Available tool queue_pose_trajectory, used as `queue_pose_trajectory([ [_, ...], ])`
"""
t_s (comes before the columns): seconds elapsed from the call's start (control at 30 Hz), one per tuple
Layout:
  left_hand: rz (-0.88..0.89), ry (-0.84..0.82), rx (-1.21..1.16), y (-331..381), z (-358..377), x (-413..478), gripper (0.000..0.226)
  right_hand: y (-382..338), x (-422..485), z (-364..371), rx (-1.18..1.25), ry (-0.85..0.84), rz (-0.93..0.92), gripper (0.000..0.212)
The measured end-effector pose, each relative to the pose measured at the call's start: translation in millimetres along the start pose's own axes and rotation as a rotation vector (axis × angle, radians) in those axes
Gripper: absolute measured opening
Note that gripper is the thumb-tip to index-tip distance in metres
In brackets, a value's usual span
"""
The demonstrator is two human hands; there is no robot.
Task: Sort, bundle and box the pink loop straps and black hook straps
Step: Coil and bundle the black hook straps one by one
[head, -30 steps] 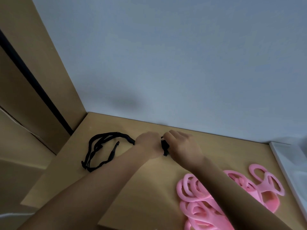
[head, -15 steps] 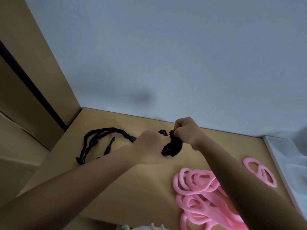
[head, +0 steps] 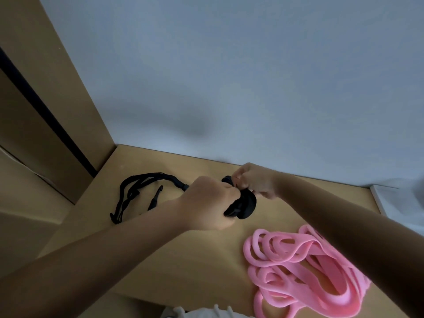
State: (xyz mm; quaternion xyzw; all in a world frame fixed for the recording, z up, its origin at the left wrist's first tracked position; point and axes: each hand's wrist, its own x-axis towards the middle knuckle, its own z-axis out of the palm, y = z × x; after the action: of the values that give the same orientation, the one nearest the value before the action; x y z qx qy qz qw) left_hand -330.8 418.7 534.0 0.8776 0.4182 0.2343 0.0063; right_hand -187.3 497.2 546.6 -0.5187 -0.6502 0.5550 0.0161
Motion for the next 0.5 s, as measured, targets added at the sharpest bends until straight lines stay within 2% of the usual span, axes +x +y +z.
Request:
queue_pose_trajectory([
  [0.07, -0.016, 0.067, 0.014, 5, -4, 3, 0.018, -1, -2, -8, 0.052, -0.108, 0.021, 0.024],
  [0.2, -0.023, 0.148, 0.005, 11, -7, 0, 0.02, 15, 6, -14, 0.183, -0.301, 0.104, 0.023],
  [0.3, -0.044, 0.199, -0.047, 16, -10, -7, 0.022, 29, 12, -6, 0.301, -0.415, 0.154, 0.013],
  [0.37, -0.058, 0.249, -0.082, 19, -10, -10, 0.022, 35, 14, -2, 0.37, -0.477, 0.176, 0.02],
  [0.43, -0.054, 0.297, -0.08, 23, -12, -10, 0.022, 38, 13, 2, 0.46, -0.621, 0.183, 0.032],
  [0.5, -0.048, 0.332, -0.087, 23, -14, -11, 0.022, 38, 11, 8, 0.563, -0.783, 0.146, 0.034],
])
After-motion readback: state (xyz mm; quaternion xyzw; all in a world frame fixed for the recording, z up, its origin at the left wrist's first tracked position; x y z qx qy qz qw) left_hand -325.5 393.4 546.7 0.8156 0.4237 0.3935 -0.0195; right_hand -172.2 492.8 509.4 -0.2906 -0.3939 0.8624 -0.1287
